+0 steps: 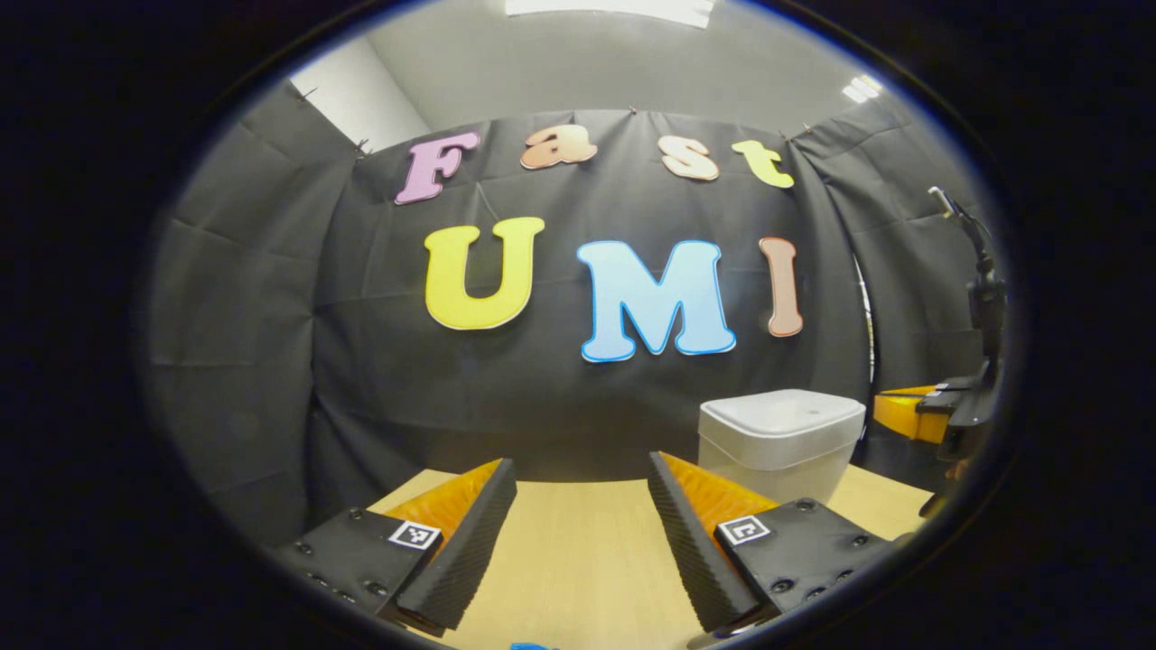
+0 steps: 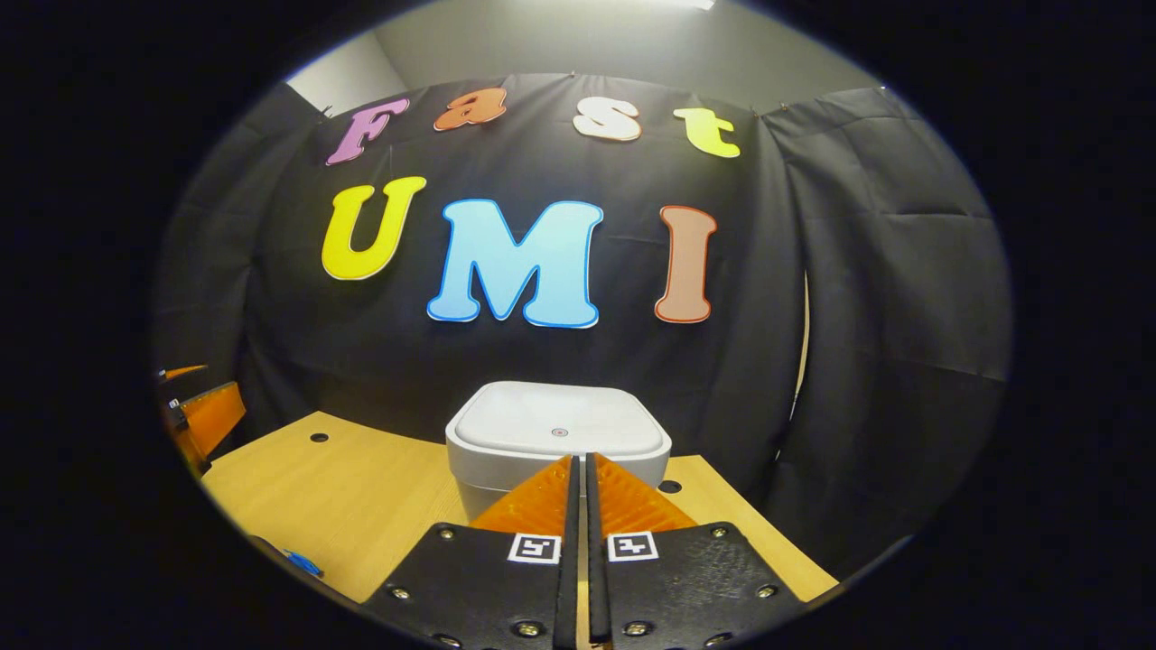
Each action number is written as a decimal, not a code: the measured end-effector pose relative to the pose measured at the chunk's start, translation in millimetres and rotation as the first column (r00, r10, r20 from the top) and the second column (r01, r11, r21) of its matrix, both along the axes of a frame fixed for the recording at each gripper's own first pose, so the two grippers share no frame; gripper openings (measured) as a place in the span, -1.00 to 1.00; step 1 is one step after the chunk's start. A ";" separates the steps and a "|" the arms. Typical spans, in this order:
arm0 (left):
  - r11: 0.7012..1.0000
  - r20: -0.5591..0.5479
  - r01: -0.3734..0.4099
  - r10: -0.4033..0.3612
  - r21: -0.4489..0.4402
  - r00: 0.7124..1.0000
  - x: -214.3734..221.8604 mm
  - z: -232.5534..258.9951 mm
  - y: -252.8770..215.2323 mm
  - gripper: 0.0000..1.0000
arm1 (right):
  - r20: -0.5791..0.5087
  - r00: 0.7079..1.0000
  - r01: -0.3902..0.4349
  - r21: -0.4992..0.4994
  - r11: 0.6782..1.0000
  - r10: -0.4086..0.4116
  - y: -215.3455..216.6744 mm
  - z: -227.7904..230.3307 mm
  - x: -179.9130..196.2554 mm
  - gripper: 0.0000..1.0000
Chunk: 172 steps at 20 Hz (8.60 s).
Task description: Press the lid of the desktop garbage bin to open it, pick up the crumpled paper on the desktop and throw it into the bin, then pick up the pop can on the desktop and drop it into the bin, and finally close the garbage bin lid.
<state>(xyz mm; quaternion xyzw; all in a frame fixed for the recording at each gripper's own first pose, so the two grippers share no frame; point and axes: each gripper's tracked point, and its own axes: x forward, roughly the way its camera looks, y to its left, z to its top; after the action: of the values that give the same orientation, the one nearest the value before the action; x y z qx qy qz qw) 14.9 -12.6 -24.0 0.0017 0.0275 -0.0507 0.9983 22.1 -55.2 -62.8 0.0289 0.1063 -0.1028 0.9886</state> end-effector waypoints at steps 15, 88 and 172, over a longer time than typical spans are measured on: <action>0.997 -0.044 -0.073 0.072 -0.014 0.996 -8.8 -13.8 28.4 0.93 | -0.077 0.992 -0.091 0.060 0.994 0.096 7.8 -17.5 71.2 -0.96; 0.998 -0.663 0.029 0.010 0.047 0.749 -93.5 -321.1 70.6 0.92 | -0.059 0.998 0.015 0.011 1.000 -0.014 34.3 0.7 -79.8 0.55; 0.915 -0.053 0.361 -0.375 -0.180 0.925 122.6 -11.2 -243.8 -0.84 | -0.127 0.990 0.063 0.036 0.997 -0.058 -35.7 -37.5 -95.7 0.55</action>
<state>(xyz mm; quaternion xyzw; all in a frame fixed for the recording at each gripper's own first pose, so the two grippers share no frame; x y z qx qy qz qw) 137.5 -256.4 -35.2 -0.0790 0.0654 -0.2398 0.9654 -73.6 -91.0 -100.3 0.0451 0.1695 -0.1323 0.9756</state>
